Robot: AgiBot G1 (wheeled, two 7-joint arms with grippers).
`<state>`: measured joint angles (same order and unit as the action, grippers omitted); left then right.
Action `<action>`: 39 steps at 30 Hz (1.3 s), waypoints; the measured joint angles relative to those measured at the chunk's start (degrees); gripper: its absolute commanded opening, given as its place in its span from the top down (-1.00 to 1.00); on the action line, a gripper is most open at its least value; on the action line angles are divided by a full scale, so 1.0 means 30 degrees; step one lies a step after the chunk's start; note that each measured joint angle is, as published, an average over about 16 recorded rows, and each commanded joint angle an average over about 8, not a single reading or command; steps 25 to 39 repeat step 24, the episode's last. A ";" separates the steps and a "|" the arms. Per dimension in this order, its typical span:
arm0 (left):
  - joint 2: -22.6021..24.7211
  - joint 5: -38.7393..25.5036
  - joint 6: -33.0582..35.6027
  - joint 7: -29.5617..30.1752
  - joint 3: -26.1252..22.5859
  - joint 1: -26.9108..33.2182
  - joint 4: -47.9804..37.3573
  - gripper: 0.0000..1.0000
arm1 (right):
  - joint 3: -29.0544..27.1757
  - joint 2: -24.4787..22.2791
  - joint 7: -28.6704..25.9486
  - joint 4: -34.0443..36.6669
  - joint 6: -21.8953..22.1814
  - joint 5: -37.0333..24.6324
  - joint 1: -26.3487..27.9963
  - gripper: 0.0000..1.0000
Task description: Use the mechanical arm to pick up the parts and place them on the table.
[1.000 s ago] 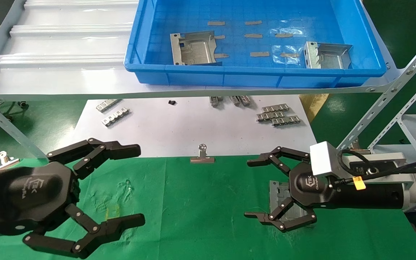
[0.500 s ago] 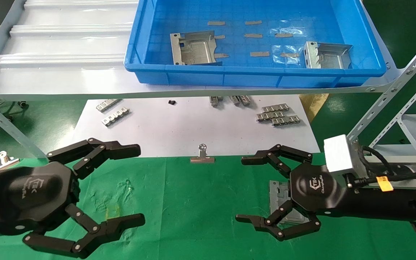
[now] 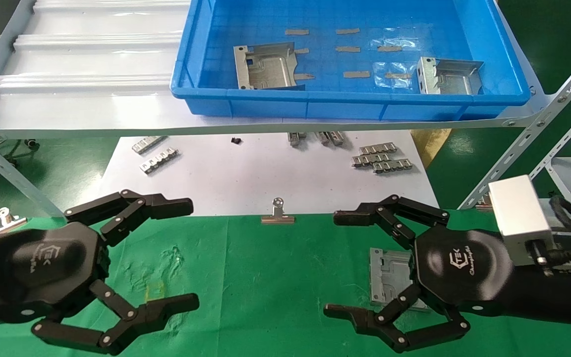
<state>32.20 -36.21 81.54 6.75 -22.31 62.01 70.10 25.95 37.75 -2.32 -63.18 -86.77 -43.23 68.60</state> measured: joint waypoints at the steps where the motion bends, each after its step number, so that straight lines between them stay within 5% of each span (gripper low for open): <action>1: 0.0000 0.0000 0.0000 0.0000 0.0000 0.0000 0.0000 -1.00 | -0.0301 -0.0083 -0.0255 -0.0315 0.0032 0.0042 -0.0213 -1.00; 15: -0.0001 0.0002 -0.0003 0.0000 0.0001 -0.0002 -0.0003 -1.00 | -0.3453 -0.0944 -0.2816 -0.3605 0.0350 0.0503 -0.2441 -1.00; 39: -0.0002 0.0002 -0.0005 -0.0001 0.0001 -0.0004 -0.0004 -1.00 | -0.3762 -0.1032 -0.3004 -0.3918 0.0383 0.0574 -0.2665 -1.00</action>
